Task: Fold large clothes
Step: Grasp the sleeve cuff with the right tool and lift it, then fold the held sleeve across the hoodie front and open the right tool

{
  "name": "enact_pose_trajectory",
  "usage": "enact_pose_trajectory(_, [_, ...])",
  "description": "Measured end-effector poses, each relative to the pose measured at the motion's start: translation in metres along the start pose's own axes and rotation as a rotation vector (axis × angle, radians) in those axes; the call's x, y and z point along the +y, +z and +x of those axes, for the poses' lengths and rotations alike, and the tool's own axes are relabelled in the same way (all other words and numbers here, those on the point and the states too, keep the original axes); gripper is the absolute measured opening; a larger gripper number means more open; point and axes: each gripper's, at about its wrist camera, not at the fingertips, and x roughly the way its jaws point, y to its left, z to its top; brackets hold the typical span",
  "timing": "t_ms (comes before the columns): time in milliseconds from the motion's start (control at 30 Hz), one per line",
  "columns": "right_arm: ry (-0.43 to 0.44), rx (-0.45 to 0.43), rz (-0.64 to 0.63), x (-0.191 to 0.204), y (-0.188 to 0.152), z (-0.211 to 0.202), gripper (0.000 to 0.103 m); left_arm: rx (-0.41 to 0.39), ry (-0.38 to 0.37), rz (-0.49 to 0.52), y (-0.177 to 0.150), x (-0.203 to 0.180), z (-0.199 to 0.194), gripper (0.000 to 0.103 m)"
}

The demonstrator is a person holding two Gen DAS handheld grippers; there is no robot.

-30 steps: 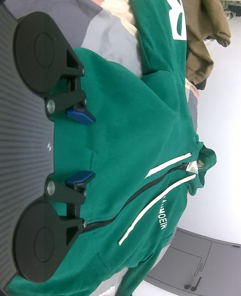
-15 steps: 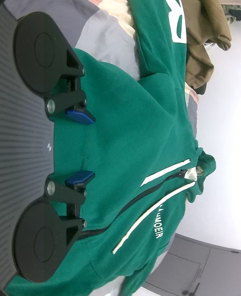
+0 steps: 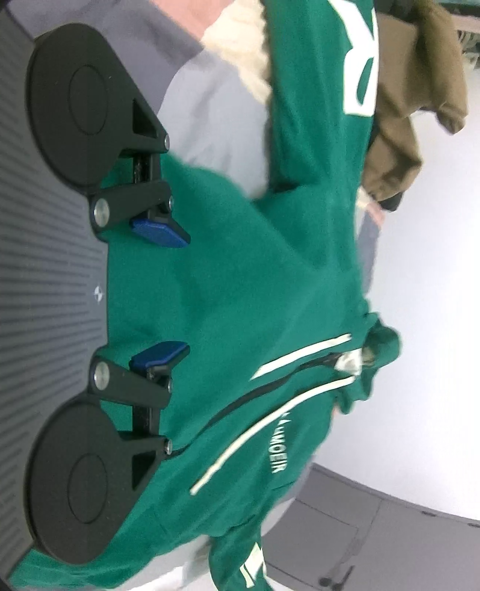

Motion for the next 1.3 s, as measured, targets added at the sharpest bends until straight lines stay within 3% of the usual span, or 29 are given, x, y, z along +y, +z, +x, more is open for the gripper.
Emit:
enact_pose_trajectory(133, [0.140,-0.046,-0.075,0.069,0.029,-0.060,0.011,-0.081,0.058,-0.052,0.015,0.020,-0.023,0.062])
enact_pose_trajectory(300, [0.326,-0.054,-0.152,0.153,0.028,-0.138,0.011,-0.132,0.035,-0.148,0.028,0.051,-0.051,0.062])
enact_pose_trajectory(467, [0.481,-0.007,-0.310,0.231,-0.013,-0.205,0.011,-0.161,-0.018,-0.197,0.033,0.066,-0.070,0.062])
enact_pose_trajectory(633, [0.589,0.072,-0.442,0.281,-0.086,-0.249,0.011,-0.174,-0.060,-0.201,0.033,0.070,-0.080,0.062])
enact_pose_trajectory(767, [0.631,0.176,-0.497,0.295,-0.144,-0.241,0.011,-0.168,-0.081,-0.199,0.026,0.072,-0.080,0.062])
enact_pose_trajectory(933, [0.654,0.324,-0.520,0.302,-0.223,-0.262,0.013,-0.133,-0.113,-0.174,0.020,0.072,-0.069,0.062])
enact_pose_trajectory(1200, [0.690,0.489,-0.508,0.295,-0.272,-0.252,0.016,-0.121,-0.139,-0.127,0.016,0.066,-0.055,0.062])
enact_pose_trajectory(1300, [0.710,0.539,-0.501,0.298,-0.286,-0.252,0.025,-0.120,-0.160,-0.132,0.019,0.065,-0.050,0.062])
